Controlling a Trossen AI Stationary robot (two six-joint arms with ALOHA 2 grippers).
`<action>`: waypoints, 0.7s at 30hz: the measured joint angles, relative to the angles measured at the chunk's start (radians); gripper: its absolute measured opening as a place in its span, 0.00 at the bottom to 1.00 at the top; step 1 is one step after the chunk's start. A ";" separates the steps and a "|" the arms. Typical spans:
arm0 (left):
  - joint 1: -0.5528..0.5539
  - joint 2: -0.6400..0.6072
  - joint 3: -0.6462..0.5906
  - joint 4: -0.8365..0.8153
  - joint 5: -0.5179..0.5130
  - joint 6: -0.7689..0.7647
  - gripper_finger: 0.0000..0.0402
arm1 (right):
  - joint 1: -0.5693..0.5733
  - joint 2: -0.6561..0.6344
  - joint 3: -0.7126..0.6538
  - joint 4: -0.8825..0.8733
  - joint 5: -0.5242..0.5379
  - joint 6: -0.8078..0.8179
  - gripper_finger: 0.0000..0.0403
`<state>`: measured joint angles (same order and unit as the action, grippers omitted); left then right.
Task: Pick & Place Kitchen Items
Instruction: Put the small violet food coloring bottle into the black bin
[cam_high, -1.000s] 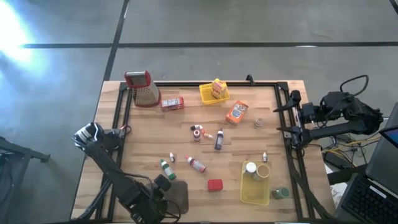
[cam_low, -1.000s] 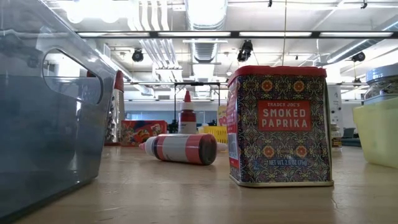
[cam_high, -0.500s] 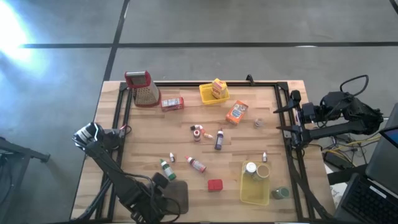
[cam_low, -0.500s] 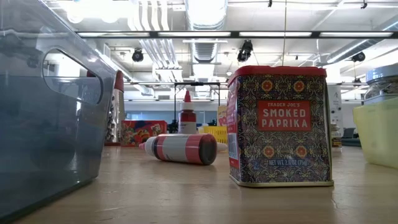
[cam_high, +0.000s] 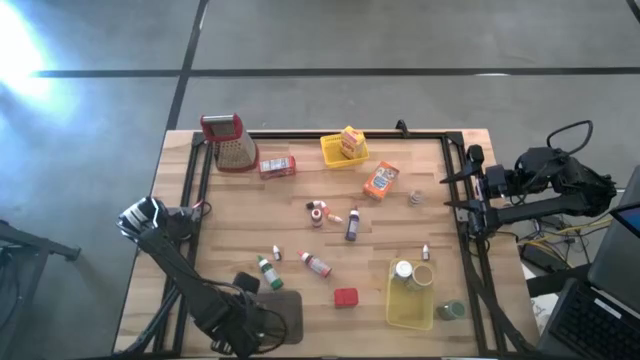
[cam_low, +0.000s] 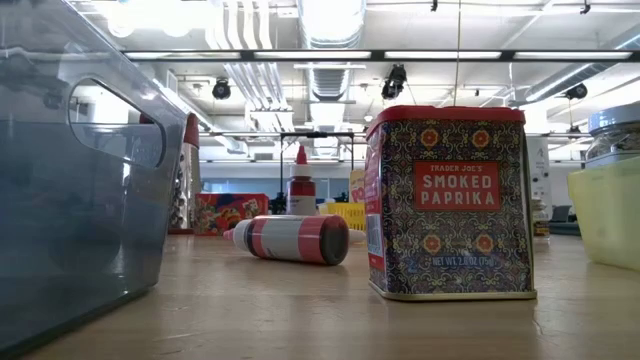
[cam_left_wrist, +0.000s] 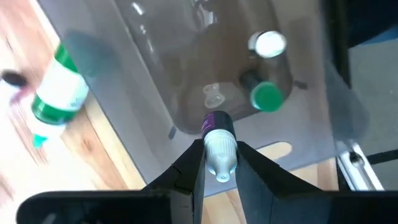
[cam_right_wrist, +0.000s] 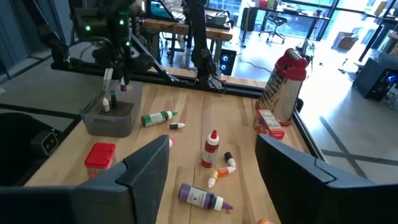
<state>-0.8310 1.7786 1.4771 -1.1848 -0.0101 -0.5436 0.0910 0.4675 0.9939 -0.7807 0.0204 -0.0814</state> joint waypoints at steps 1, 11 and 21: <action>0.000 0.000 -0.014 0.004 0.000 -0.018 0.19 | 0.000 0.000 0.000 0.000 0.000 0.000 0.57; 0.000 0.000 -0.062 0.060 0.009 -0.108 0.19 | 0.000 0.000 0.000 0.000 0.000 -0.004 0.55; -0.010 0.000 -0.092 0.105 0.028 -0.152 0.19 | 0.000 0.000 0.000 0.000 0.000 -0.002 0.64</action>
<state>-0.8413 1.7786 1.3849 -1.0797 0.0177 -0.6956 0.0911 0.4675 0.9939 -0.7807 0.0208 -0.0831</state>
